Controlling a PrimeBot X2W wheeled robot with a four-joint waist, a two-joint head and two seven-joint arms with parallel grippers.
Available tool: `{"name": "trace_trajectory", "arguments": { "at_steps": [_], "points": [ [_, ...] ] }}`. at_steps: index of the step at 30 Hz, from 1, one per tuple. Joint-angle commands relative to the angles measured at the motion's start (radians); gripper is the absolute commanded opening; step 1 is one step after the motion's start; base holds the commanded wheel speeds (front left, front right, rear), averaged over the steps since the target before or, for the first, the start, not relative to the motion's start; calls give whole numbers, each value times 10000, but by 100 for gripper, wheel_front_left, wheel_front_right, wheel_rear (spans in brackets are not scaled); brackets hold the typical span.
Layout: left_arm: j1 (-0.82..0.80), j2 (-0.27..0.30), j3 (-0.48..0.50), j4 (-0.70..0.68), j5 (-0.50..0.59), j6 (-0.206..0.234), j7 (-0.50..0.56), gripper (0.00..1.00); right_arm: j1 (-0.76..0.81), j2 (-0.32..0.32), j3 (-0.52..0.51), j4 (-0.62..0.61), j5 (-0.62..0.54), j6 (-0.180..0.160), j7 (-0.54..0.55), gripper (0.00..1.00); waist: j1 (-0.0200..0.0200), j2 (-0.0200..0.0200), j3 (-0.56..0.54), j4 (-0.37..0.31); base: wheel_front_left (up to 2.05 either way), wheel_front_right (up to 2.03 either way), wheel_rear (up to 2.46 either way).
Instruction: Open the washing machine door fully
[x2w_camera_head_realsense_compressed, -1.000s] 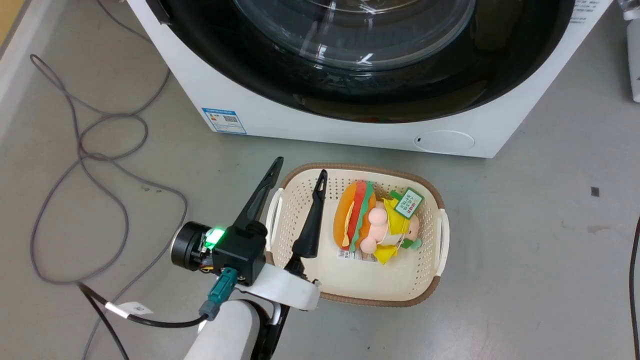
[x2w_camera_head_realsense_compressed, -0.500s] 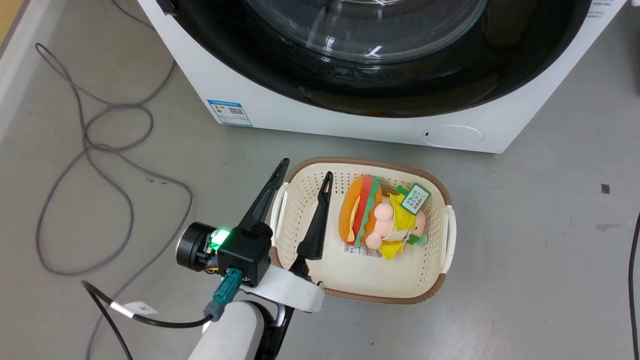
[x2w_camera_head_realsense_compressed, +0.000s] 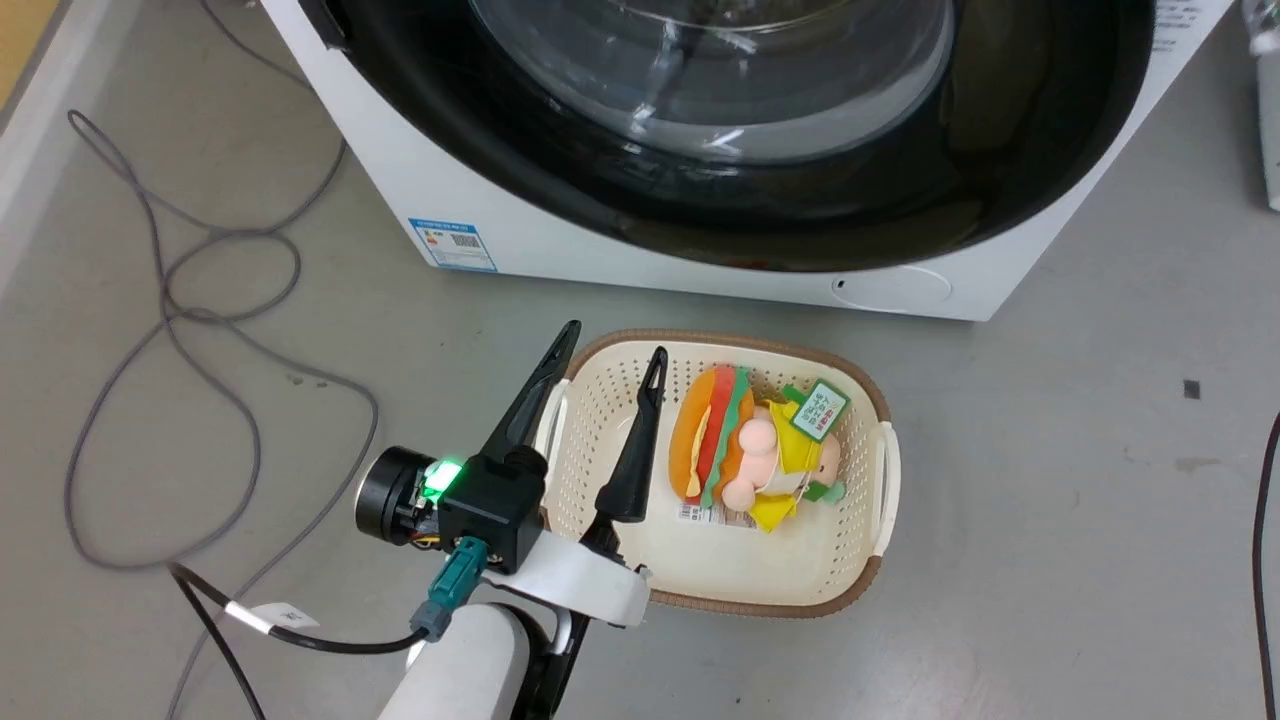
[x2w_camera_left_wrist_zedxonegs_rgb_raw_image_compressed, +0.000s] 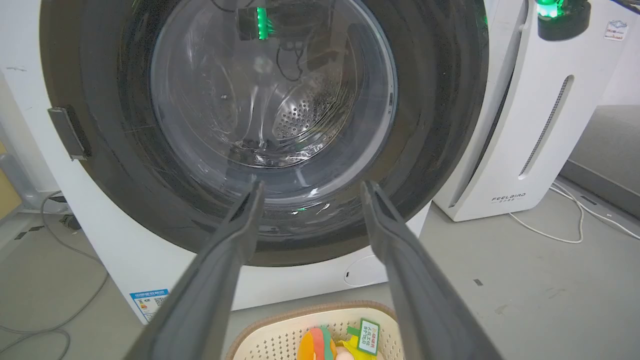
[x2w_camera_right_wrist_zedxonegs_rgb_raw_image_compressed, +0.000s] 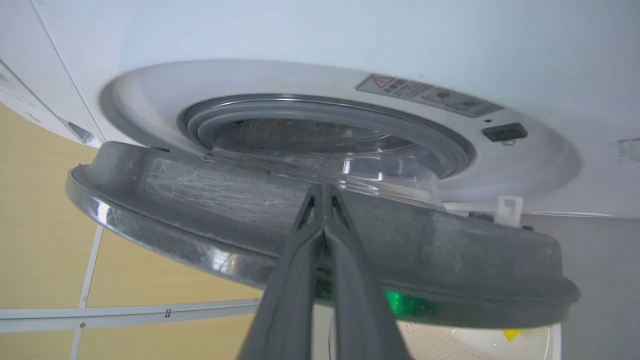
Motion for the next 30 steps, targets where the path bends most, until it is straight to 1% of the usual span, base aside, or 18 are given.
{"name": "trace_trajectory", "arguments": {
  "at_steps": [1, 8, 15, 22, 30],
  "points": [
    [-86, 18, -36, 21, -82, 51, -53, 100, 308, 94, -5, 39, 70, 10, 240, 0, 0, 0, -67, -35, 0, 0, 0],
    [24, 18, -26, 116, -81, 45, -53, 100, 696, 208, -236, -17, 468, 10, 1297, 0, 0, 0, -392, -136, 0, 0, 0],
    [235, 18, 50, 237, -17, 21, -53, 100, 1456, 260, -376, -525, 811, 10, 2284, 0, 0, 0, -798, -283, 0, 0, 0],
    [576, 18, 164, 407, 83, -41, -53, 100, 2650, 323, -446, -1445, 1087, 10, 2883, 0, 0, 0, -1303, -423, 0, 0, 0],
    [989, 18, 297, 550, 207, -109, -53, 100, 4131, 476, -453, -3004, 1436, 10, 3575, 0, 0, 0, -1876, -516, 0, 0, 0]
  ]
}}
